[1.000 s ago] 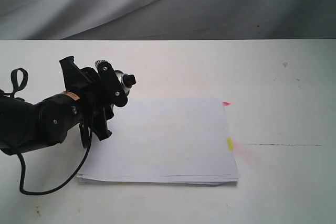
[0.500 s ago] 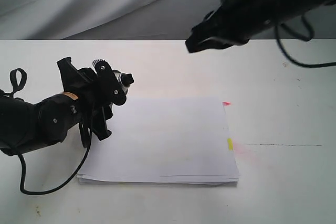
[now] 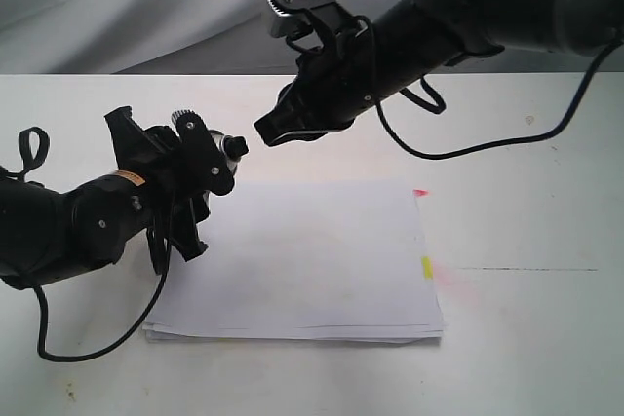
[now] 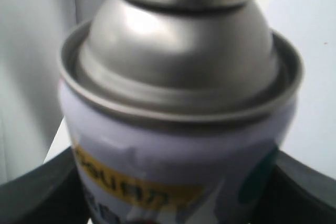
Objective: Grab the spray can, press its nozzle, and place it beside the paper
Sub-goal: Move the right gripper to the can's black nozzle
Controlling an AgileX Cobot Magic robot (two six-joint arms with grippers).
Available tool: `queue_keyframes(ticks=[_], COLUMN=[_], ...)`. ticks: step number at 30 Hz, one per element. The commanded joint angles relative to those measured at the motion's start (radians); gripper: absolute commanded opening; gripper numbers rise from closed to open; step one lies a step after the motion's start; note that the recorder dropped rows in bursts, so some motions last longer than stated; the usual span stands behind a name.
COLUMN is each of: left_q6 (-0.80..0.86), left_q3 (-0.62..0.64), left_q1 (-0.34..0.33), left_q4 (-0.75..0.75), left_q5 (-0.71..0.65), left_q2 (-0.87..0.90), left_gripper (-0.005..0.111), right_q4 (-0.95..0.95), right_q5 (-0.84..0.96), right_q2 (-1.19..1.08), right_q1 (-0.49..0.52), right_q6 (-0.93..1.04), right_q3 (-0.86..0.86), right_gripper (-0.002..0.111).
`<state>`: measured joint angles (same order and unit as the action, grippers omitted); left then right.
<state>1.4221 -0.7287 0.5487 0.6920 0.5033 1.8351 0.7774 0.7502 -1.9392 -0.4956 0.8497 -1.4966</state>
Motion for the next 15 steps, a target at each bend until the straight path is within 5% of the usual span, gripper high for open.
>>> queue_keyframes(ticks=[1, 15], left_q6=[-0.008, -0.008], left_q3=[-0.011, -0.011], left_q1=[0.003, 0.003], left_q4=[0.001, 0.003], left_q5=[0.037, 0.014], left_q2=[-0.008, -0.008], left_gripper=[0.000, 0.000], right_q4=[0.012, 0.096], right_q5=[-0.016, -0.031], right_q2=[-0.038, -0.040], right_q1=[-0.006, -0.006], right_q6=[0.029, 0.115], right_q3=[-0.030, -0.030], right_gripper=[0.000, 0.000])
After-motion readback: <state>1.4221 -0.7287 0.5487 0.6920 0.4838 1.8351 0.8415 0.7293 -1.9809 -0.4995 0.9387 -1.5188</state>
